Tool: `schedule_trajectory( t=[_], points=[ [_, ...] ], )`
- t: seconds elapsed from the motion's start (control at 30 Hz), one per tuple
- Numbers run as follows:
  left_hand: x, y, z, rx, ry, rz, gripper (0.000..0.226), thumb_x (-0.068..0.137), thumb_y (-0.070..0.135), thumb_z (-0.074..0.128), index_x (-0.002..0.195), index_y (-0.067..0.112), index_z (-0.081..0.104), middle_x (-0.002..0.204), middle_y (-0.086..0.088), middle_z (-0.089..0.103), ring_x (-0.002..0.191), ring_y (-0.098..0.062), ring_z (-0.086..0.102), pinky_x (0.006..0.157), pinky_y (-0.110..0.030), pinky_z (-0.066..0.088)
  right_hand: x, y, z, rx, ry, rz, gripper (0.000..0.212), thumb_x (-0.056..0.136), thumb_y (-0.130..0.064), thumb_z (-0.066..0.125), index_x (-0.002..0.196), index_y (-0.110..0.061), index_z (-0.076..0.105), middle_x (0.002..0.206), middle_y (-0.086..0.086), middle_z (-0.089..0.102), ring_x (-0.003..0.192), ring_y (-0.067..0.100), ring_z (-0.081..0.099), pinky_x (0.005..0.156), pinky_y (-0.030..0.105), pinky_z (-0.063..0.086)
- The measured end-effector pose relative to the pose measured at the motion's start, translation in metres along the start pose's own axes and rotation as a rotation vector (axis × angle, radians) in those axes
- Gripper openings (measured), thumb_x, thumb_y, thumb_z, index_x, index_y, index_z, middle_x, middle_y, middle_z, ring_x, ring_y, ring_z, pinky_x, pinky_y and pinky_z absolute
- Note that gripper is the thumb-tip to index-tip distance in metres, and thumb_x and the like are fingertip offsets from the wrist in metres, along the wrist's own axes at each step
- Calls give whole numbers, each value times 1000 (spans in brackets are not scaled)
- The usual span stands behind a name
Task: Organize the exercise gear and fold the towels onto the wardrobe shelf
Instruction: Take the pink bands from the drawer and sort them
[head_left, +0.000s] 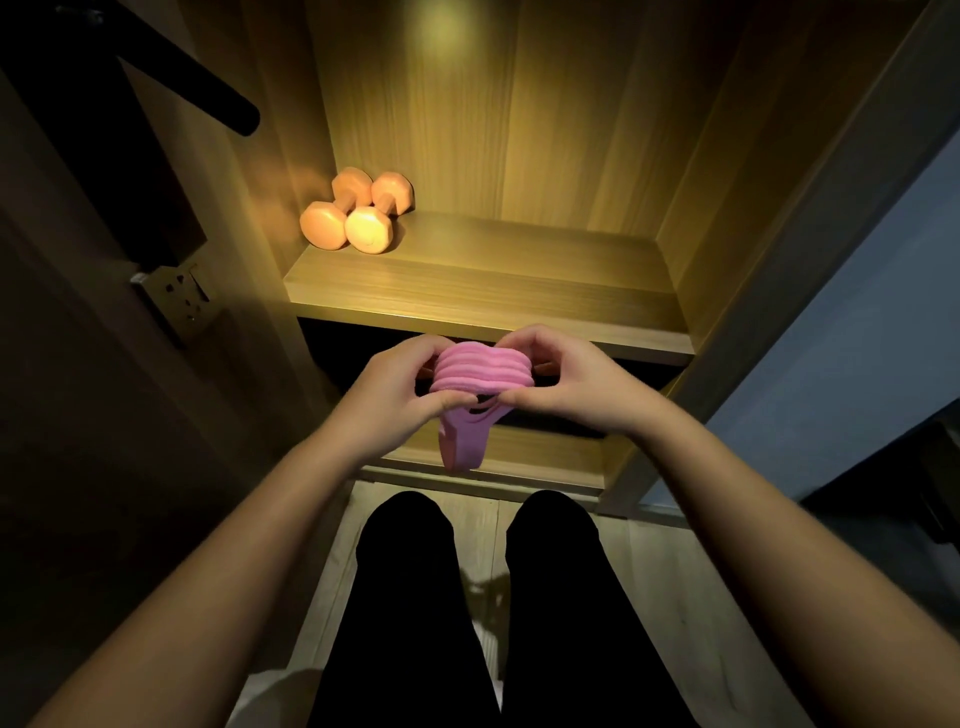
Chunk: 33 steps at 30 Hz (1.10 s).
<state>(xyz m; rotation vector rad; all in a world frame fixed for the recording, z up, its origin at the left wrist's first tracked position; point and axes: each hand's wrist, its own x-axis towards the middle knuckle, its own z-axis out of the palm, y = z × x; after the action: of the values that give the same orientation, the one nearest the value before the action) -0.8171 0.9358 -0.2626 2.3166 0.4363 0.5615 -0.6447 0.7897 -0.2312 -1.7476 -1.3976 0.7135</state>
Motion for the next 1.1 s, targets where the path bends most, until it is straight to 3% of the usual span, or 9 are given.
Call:
schedule_trajectory(
  t=[0.07,0.13,0.23,0.33,0.5,0.67,0.83,0.97,1.1],
  points=[
    [2,3,-2,73,-53,26,49,79,46,68,121,22,59,108,10,62,99,-3,57,87,-31,53,6,-8,-5,-278,-111,3,44,79,-19,78,119,-15,60,106,-5,66,94,7,60,83,20,48],
    [3,6,-4,119,-96,58,45,81,44,66,120,23,60,107,10,62,98,-4,57,85,-33,54,12,-16,-6,-411,-216,7,34,78,-19,76,107,-18,61,93,-5,65,80,10,57,70,23,46],
    [4,8,-8,128,-122,67,43,81,43,66,119,23,60,107,11,63,98,-4,57,85,-33,53,18,-21,-10,-367,-285,59,26,78,-15,77,93,-24,57,82,-7,61,70,6,52,61,16,42],
    [4,6,-10,68,-99,27,42,83,42,67,120,23,59,106,13,62,98,-2,57,87,-32,52,17,-24,-12,-188,-284,101,29,79,-11,78,95,-25,58,84,-8,62,73,3,55,67,15,45],
    [-1,7,-4,-7,-116,-36,57,80,59,57,123,21,56,110,10,62,100,-4,58,87,-32,53,14,-21,2,-266,-172,63,40,77,-16,79,111,-15,58,96,-2,65,81,8,57,74,25,48],
    [-2,12,-1,132,-160,-68,70,79,71,39,125,20,50,110,8,59,97,-7,57,84,-36,53,8,-20,7,-385,-117,1,41,81,-12,66,119,-12,51,102,1,62,86,15,55,73,27,44],
    [2,19,9,312,-116,-161,51,92,60,43,118,17,45,105,0,58,93,-22,58,82,-45,51,8,-17,18,-713,65,-81,45,87,-19,62,127,-8,46,120,11,54,104,26,55,82,36,44],
    [4,28,17,380,-66,-181,48,93,57,46,116,16,45,104,-1,59,92,-23,58,83,-45,50,9,-9,28,-834,157,-48,35,89,-19,58,120,-8,47,115,10,50,105,28,51,76,39,43],
    [4,31,16,363,-72,-195,49,94,57,44,119,15,44,108,-2,60,95,-25,58,84,-45,49,8,-8,30,-886,197,-31,44,86,-23,66,123,-13,46,114,6,51,104,24,52,70,36,44]
  ],
)
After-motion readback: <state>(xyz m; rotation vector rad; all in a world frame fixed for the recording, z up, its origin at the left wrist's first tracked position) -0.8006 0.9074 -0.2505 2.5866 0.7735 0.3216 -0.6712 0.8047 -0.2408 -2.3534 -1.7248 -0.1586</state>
